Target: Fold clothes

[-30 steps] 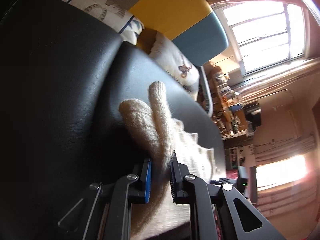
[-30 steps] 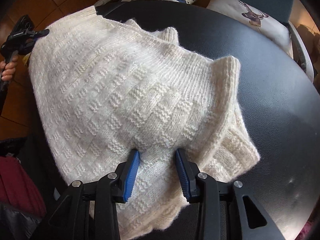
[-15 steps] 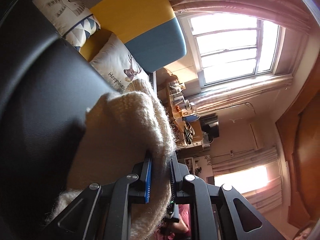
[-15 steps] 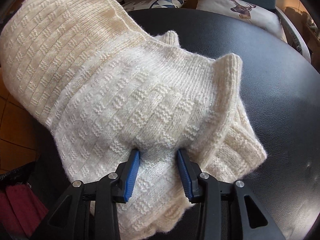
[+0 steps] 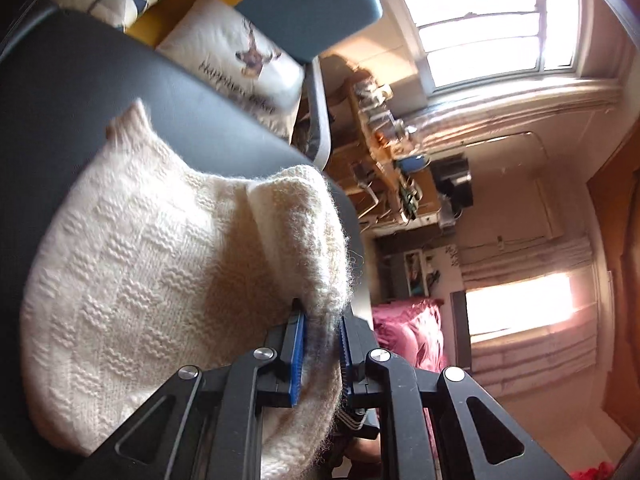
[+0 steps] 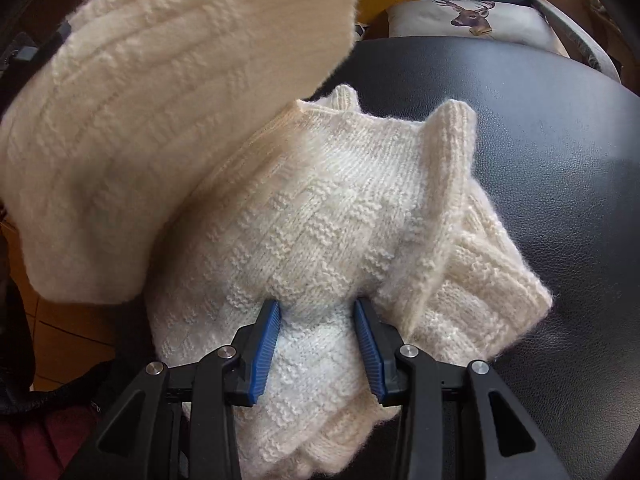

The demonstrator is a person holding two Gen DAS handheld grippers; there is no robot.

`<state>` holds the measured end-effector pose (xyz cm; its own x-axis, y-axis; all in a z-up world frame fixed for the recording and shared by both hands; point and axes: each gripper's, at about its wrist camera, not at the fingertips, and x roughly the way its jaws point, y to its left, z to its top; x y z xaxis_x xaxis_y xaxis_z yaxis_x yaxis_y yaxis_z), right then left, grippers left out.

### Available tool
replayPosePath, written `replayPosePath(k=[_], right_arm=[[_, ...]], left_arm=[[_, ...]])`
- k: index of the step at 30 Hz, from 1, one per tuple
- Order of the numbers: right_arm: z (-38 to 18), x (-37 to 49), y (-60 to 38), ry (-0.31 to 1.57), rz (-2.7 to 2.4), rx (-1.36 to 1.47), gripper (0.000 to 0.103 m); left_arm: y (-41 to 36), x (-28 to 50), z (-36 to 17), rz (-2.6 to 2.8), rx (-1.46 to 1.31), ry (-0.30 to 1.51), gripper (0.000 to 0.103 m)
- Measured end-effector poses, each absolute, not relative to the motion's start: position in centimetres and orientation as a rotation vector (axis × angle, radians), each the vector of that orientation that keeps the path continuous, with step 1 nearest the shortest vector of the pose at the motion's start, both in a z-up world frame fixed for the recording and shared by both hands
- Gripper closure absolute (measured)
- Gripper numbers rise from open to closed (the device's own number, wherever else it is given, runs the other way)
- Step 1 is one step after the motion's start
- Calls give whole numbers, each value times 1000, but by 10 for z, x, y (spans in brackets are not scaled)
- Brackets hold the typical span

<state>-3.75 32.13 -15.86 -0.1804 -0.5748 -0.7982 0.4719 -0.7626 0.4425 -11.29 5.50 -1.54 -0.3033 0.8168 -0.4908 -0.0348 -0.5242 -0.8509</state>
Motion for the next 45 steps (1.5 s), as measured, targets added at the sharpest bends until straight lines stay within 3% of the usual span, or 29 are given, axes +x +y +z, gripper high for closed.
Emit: replayPosePath(k=[15,19,29,34,39,45], right_arm=[[-167,-20,347,-233,-2022,1318,65],[-163,-11,360,-259,-2046,1269,65],[-103,41,407,-252,-2105,1138,64],[-51,17,334,-185,-1953,1031,48],[-48,-3,261,-30,-1798,1125,46],[-62,-24,220,73,-1647,1268,46]], left_arm=[[124,-108,-80,1870,-1552,-949,86],[114,-107,-73,1767,-1540,-1029,76],[-3,-82,-25,1911,-1353,-1062,57],[-61,-70,-51,2027,-1334,-1123,57],[-64,-65,-65,2080,-1327,-1037,57],[-15,-89,-54,2092,-1285,-722,57]])
